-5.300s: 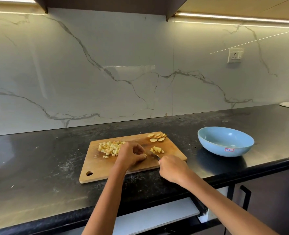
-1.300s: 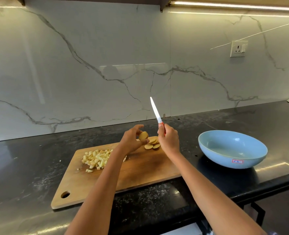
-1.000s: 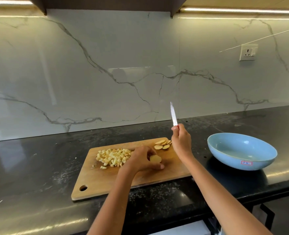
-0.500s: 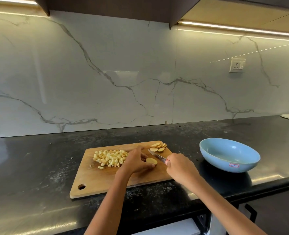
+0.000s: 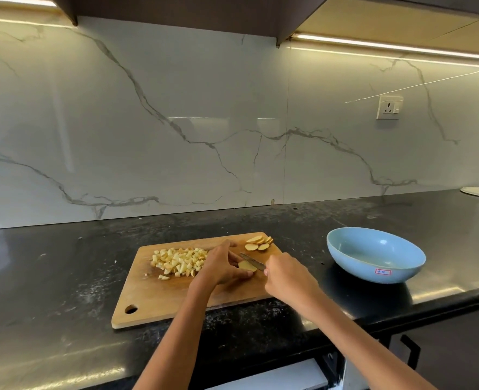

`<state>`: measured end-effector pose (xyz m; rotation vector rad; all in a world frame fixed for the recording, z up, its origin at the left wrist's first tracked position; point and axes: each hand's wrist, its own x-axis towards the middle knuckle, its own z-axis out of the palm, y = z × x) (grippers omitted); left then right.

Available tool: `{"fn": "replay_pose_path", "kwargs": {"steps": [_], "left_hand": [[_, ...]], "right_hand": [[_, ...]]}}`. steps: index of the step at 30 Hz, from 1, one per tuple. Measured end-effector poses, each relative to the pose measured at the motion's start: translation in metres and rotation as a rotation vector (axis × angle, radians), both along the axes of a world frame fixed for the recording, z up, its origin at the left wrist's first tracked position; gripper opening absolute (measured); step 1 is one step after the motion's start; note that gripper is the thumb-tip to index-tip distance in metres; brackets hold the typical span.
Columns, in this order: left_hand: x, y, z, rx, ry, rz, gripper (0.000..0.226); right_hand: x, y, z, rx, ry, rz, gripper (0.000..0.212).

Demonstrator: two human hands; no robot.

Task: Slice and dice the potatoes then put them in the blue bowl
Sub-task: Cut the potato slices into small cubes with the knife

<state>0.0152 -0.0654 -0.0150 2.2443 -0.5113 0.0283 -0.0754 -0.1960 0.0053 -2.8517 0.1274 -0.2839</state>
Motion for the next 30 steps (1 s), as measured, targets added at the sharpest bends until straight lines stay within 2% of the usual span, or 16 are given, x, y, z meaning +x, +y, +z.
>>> {"fn": "replay_pose_path", "kwargs": {"steps": [7, 13, 15, 21, 25, 28, 30], "left_hand": [[-0.005, -0.001, 0.003, 0.014, 0.018, -0.044, 0.072], [-0.004, -0.004, 0.009, 0.236, -0.039, -0.215, 0.032], [-0.003, -0.003, 0.010, 0.254, -0.033, -0.228, 0.027], [0.001, -0.002, 0.009, 0.269, -0.020, -0.240, 0.027], [0.000, -0.002, 0.010, 0.263, -0.024, -0.256, 0.027], [-0.003, 0.000, 0.010, 0.242, -0.033, -0.259, 0.029], [-0.004, 0.000, 0.010, 0.202, -0.023, -0.242, 0.037]], "right_hand": [[-0.006, -0.003, 0.001, -0.052, 0.028, 0.062, 0.012], [-0.023, -0.013, -0.005, -0.095, 0.027, 0.093, 0.008], [-0.023, -0.012, -0.001, -0.103, 0.029, 0.103, 0.010], [-0.034, -0.014, 0.013, -0.155, 0.107, 0.104, 0.019], [-0.043, -0.019, 0.036, -0.190, 0.159, 0.104, 0.038], [-0.044, -0.022, 0.049, -0.199, 0.136, 0.087, 0.039], [-0.042, -0.023, 0.050, -0.149, 0.072, 0.067, 0.031]]}}
